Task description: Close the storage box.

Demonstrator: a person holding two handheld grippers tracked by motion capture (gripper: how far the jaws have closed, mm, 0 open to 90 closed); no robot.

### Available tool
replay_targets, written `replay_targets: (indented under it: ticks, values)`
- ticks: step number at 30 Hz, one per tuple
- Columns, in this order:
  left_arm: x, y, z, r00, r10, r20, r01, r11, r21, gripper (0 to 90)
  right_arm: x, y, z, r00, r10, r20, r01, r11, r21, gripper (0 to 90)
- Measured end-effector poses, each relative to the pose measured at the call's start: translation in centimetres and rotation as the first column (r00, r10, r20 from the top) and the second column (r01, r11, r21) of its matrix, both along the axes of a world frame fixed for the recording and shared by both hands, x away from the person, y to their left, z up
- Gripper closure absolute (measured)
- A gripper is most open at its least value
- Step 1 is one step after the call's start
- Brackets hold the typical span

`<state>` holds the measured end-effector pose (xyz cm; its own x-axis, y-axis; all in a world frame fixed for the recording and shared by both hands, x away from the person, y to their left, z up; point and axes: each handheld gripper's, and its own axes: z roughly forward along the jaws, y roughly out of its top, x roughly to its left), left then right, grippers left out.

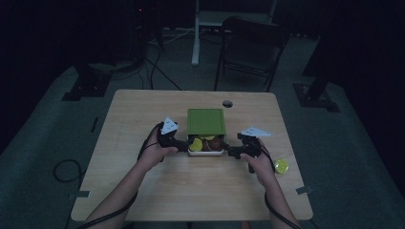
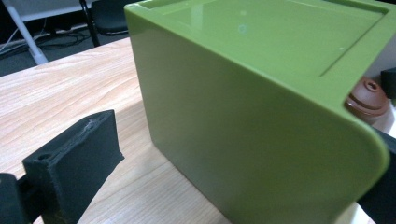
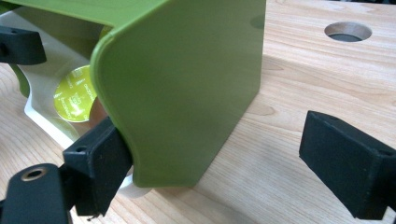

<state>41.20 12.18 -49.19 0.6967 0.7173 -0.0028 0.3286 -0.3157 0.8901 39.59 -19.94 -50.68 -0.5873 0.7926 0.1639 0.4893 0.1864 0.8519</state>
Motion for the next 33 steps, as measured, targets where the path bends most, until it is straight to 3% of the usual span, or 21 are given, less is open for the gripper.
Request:
replay_targets:
  ticks: [5, 10, 14, 16, 19, 21, 23, 33]
  values:
    - [-0.6, -0.1, 0.3, 0.9997, -0.014, -0.021, 0.014, 0.9999, -0.01, 0.1, -0.2, -0.1, 0.5, 0.9997, 0.002, 0.022, -0.002, 1.0, 0.014, 10.9]
    - [-1.5, -0.1, 0.3, 0.9988, -0.034, -0.034, 0.035, 0.9994, 0.01, 0.1, -0.6, 0.0, 0.7, 0.9991, 0.014, 0.039, -0.014, 1.0, 0.012, 10.9]
    - [-2.0, 0.3, 0.2, 0.9987, -0.015, -0.048, 0.015, 0.9999, 0.0, 0.1, -0.9, -0.2, 0.6, 0.9996, 0.007, 0.026, -0.008, 1.0, 0.012, 10.9]
    - [-2.4, 0.4, 0.2, 0.9989, -0.025, -0.039, 0.026, 0.9991, 0.032, 0.1, -1.1, -0.4, 0.5, 0.9997, 0.008, 0.022, -0.009, 1.0, 0.007, 10.9]
    - [-2.6, 0.5, 0.1, 0.9982, -0.029, -0.053, 0.03, 0.9993, 0.02, 0.1, -1.3, -0.5, 0.6, 0.9996, 0.016, 0.025, -0.016, 1.0, 0.005, 10.9]
    - [-2.9, 0.7, 0.1, 0.9981, -0.019, -0.059, 0.02, 0.9998, 0.007, 0.1, -1.5, -0.5, 0.6, 0.9995, 0.016, 0.027, -0.016, 1.0, -0.003, 10.9]
    - [-3.2, 0.9, 0.1, 0.9989, -0.018, -0.043, 0.019, 0.9992, 0.035, 0.1, -1.7, -0.5, 0.6, 0.9994, 0.019, 0.03, -0.019, 1.0, -0.01, 10.9]
    - [-4.2, 2.9, 0.3, 0.9979, 0.041, -0.05, -0.038, 0.9981, 0.048, 0.1, -2.4, -0.8, 0.3, 0.9998, 0.009, 0.018, -0.009, 0.999, -0.031, 10.9]
